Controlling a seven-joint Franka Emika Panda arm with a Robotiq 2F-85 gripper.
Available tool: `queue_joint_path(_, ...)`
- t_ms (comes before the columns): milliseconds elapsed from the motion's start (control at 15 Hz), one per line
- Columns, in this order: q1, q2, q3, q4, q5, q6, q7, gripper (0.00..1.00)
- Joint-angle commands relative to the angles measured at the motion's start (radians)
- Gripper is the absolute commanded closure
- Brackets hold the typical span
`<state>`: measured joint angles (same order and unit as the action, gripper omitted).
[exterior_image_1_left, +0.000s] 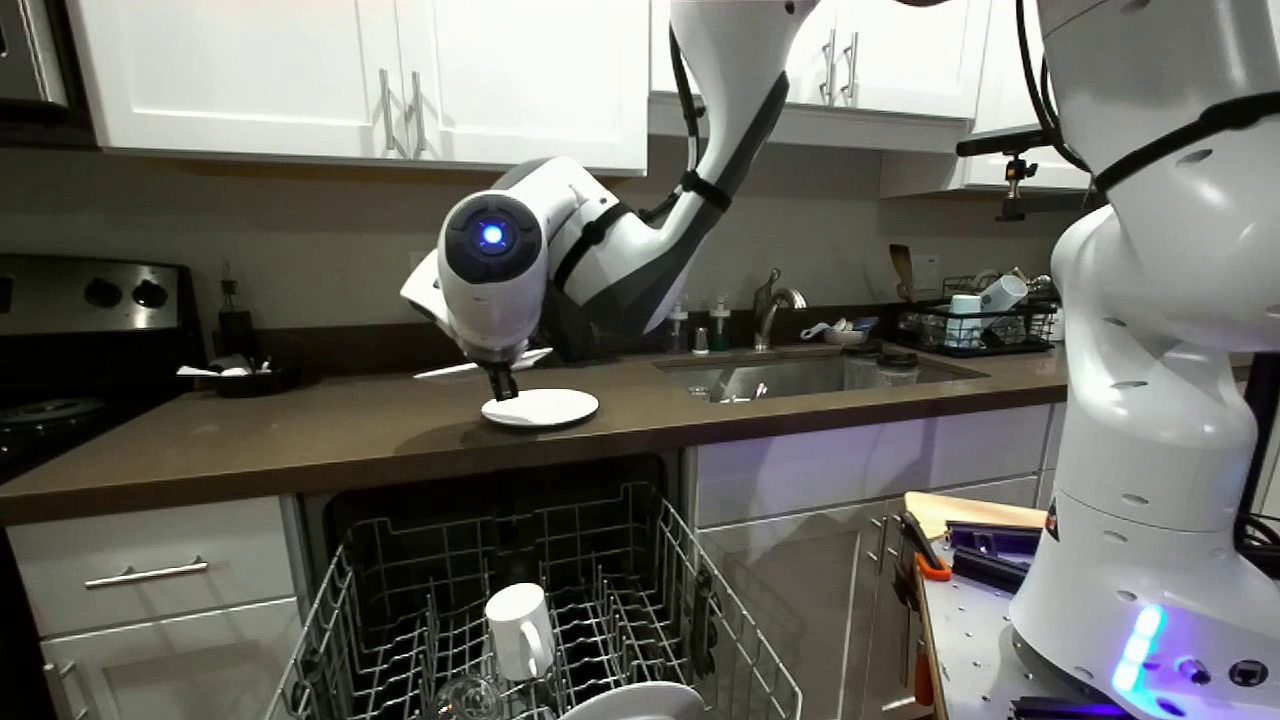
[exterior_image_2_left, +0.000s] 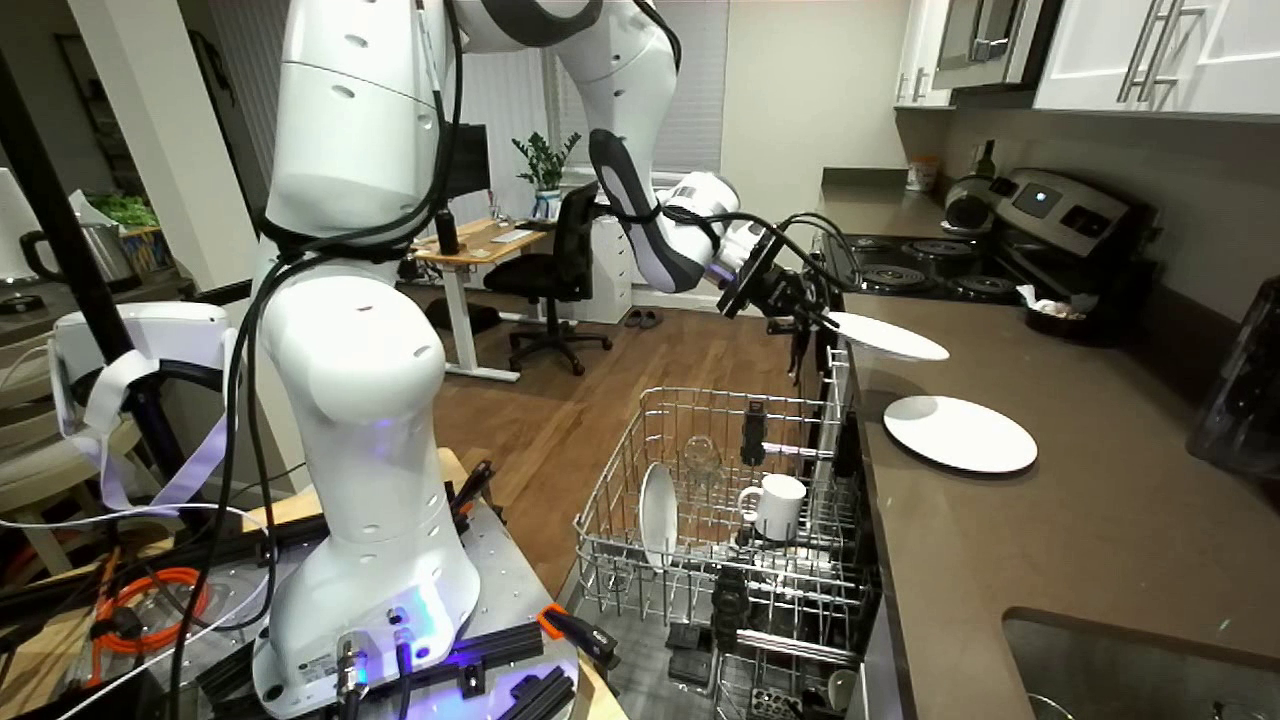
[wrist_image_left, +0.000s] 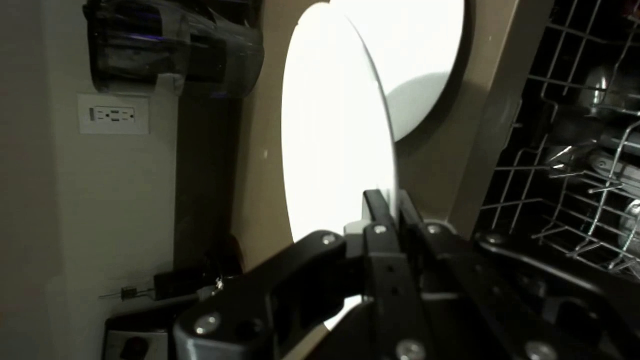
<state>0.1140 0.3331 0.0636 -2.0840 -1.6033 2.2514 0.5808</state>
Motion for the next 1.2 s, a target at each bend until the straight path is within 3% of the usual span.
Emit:
queue_joint_path(0, -0.035, 0.035, -0.003, 0.065, -0.050, 0.034, -0.004, 0.94)
queue_joint_path(267, -0.058, 0.072, -0.010, 0.093, 0.010, 0.016, -0.025, 0.94)
queue_joint_path(1133, -0.123, 0.140, -0.038, 0.098, 0.034, 0.053, 0.007, 0.94)
